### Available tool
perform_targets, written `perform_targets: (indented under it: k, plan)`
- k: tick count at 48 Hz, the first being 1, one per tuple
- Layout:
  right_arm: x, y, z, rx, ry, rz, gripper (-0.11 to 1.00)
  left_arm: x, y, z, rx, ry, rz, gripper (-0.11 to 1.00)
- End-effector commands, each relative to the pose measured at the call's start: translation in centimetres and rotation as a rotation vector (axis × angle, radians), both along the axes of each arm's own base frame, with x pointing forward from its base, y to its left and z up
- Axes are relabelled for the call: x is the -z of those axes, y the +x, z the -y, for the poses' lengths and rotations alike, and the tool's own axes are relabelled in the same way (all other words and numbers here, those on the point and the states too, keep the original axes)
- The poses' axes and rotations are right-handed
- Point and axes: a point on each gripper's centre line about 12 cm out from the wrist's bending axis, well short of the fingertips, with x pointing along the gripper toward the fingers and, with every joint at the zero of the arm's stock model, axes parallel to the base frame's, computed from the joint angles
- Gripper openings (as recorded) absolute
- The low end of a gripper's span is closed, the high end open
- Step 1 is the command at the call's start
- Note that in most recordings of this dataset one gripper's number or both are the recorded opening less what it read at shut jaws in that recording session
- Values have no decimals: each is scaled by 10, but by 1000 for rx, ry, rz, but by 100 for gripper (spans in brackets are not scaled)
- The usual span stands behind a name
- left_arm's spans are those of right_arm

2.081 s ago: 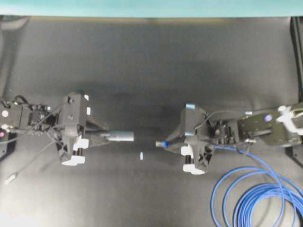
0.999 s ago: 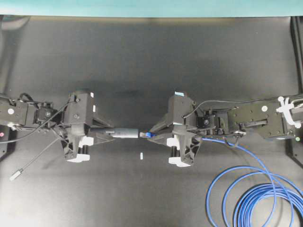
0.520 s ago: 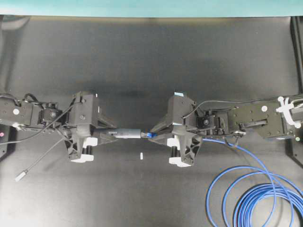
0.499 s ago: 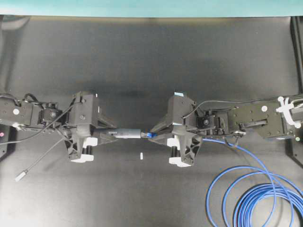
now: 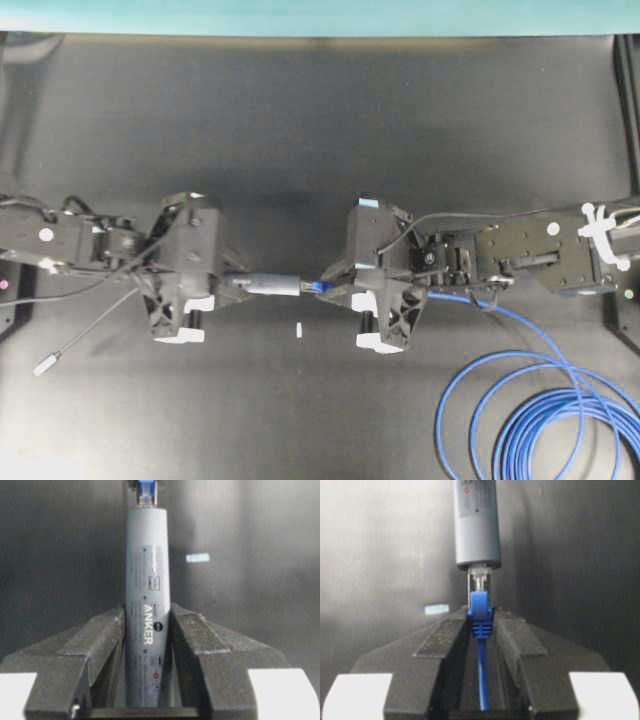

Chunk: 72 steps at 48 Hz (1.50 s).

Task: Insert the LAN cable into the hub.
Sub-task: 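Push the blue plug into the hub port with the right gripper, then press the hub and plug together with both grippers to seat it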

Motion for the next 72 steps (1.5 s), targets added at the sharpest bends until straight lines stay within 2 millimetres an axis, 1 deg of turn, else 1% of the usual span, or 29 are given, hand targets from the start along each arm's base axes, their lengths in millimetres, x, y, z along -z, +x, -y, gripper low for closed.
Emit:
perform_targets:
  k: [1, 5, 16, 26, 32, 42, 60, 72]
  plan:
    - [-11, 8, 1, -1, -5, 37, 13, -14, 12, 1, 10, 10, 40, 28]
    - [-10, 8, 1, -1, -5, 36, 13, -15, 15, 1, 9, 11, 46, 28]
    - [-9, 7, 1, -1, -5, 22, 13, -12, 13, -1, 6, 13, 22, 28]
    - [-10, 9, 1, -1, -5, 27, 13, -13, 18, -1, 5, 13, 5, 28]
    - [-12, 12, 1, -2, -6, 34, 13, -15, 24, -1, 10, 22, 13, 28]
    - [-15, 17, 2, 3, -5, 47, 13, -13, 31, -1, 19, 36, 8, 28]
    - [-20, 28, 6, -5, -28, 57, 13, -14, 37, 0, 21, 36, 19, 28]
    - [-17, 31, 6, -4, -29, 36, 13, -16, 42, 1, 25, 37, 27, 28]
